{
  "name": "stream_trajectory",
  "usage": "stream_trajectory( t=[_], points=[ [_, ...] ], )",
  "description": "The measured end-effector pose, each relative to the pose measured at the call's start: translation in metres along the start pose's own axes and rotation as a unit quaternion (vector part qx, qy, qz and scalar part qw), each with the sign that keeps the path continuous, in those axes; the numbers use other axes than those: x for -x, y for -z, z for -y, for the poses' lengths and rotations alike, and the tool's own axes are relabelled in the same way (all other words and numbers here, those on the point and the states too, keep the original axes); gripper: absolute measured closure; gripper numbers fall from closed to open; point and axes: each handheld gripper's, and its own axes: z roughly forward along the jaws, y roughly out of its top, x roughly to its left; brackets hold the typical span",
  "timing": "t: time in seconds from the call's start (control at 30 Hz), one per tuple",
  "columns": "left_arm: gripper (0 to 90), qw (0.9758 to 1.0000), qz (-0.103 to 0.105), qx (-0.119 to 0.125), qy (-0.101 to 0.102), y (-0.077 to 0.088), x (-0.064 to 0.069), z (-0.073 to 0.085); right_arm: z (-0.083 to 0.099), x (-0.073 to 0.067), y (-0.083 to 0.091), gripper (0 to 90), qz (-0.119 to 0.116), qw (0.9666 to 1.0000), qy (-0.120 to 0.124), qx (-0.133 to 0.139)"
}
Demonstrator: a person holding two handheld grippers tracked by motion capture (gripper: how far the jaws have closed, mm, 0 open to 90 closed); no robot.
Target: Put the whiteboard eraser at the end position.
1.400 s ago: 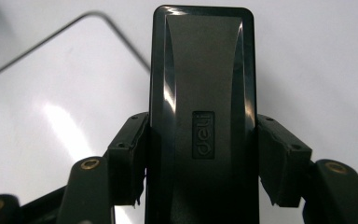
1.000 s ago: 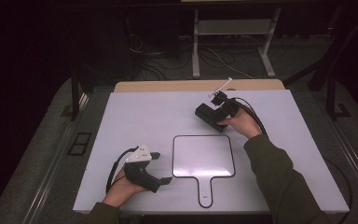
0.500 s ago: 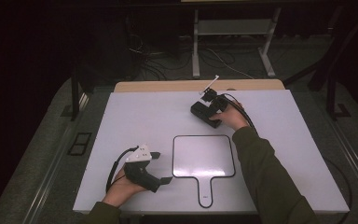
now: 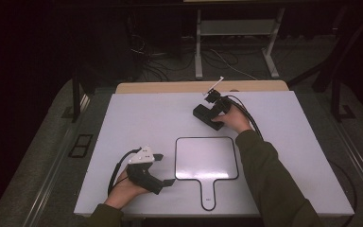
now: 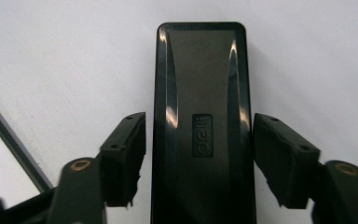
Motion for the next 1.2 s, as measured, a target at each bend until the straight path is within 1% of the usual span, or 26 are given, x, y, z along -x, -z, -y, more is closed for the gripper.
stream_trajectory(
  t=[0.07, 0.13, 0.23, 0.27, 0.37, 0.4, 0.5, 0.63, 0.67, 0.73, 0.8, 0.87, 0.9, 0.93, 1.03, 1.07, 1.17, 1.2],
  points=[
    [0.0, 1.0000, -0.001, 0.000, 0.002, 0.000, -0.001, 0.000, 0.002, 0.001, 0.006, 32.1, -0.004, 0.9999, -0.006, 0.015],
    [0.0, 1.0000, -0.003, 0.002, 0.004, 0.000, -0.002, 0.000, 0.005, 0.001, 0.012, 30.2, -0.002, 0.9996, -0.009, 0.028],
    [0.0, 1.0000, -0.005, 0.003, 0.005, 0.001, -0.002, 0.000, 0.008, 0.002, 0.019, 27.9, -0.016, 0.9991, -0.013, 0.037],
    [0.0, 0.9999, -0.007, 0.002, 0.008, 0.001, -0.002, 0.000, 0.009, 0.002, 0.022, 27.8, -0.020, 0.9989, -0.012, 0.041],
    [0.0, 0.9999, -0.011, 0.000, 0.009, 0.002, -0.002, 0.000, 0.013, 0.001, 0.029, 26.6, -0.021, 0.9982, -0.008, 0.056],
    [0.0, 0.9999, -0.010, 0.002, 0.012, 0.002, -0.002, 0.001, 0.014, 0.000, 0.031, 26.6, -0.026, 0.9977, -0.006, 0.062],
    [0.0, 0.9999, -0.013, 0.004, 0.011, 0.002, -0.002, 0.000, 0.017, -0.001, 0.038, 26.3, -0.034, 0.9964, -0.004, 0.078],
    [0.0, 0.9998, -0.012, 0.003, 0.014, 0.002, -0.001, 0.002, 0.025, -0.004, 0.046, 24.6, -0.051, 0.9933, -0.005, 0.104],
    [0.0, 0.9998, -0.013, 0.003, 0.014, 0.003, -0.001, 0.002, 0.028, -0.005, 0.048, 23.3, -0.051, 0.9927, -0.003, 0.109],
    [0.0, 0.9998, -0.012, 0.003, 0.014, 0.003, -0.001, 0.002, 0.033, -0.008, 0.051, 20.8, -0.039, 0.9922, 0.000, 0.118],
    [0.0, 0.9998, -0.011, 0.005, 0.015, 0.003, -0.001, 0.001, 0.038, -0.010, 0.054, 19.3, -0.045, 0.9910, -0.002, 0.126],
    [0.0, 0.9998, -0.011, 0.006, 0.017, 0.002, -0.001, 0.002, 0.044, -0.013, 0.057, 18.1, -0.045, 0.9899, 0.001, 0.135],
    [0.0, 0.9998, -0.011, 0.003, 0.013, 0.003, -0.001, 0.002, 0.047, -0.014, 0.058, 17.9, -0.046, 0.9893, 0.003, 0.138],
    [0.0, 0.9998, -0.011, 0.004, 0.014, 0.003, 0.000, 0.002, 0.049, -0.016, 0.060, 17.9, -0.049, 0.9891, 0.002, 0.139],
    [0.0, 0.9998, -0.011, 0.005, 0.013, 0.003, 0.000, 0.002, 0.056, -0.020, 0.065, 17.8, -0.050, 0.9870, 0.005, 0.152],
    [0.0, 0.9998, -0.012, 0.005, 0.014, 0.003, 0.001, 0.002, 0.058, -0.021, 0.067, 17.5, -0.050, 0.9868, 0.003, 0.154],
    [0.0, 0.9998, -0.012, 0.004, 0.013, 0.003, 0.001, 0.001, 0.065, -0.026, 0.071, 17.2, -0.049, 0.9861, 0.008, 0.159],
    [0.0, 0.9999, -0.011, 0.004, 0.012, 0.003, 0.001, 0.001, 0.067, -0.027, 0.072, 16.1, -0.049, 0.9865, 0.007, 0.156]
  ],
)
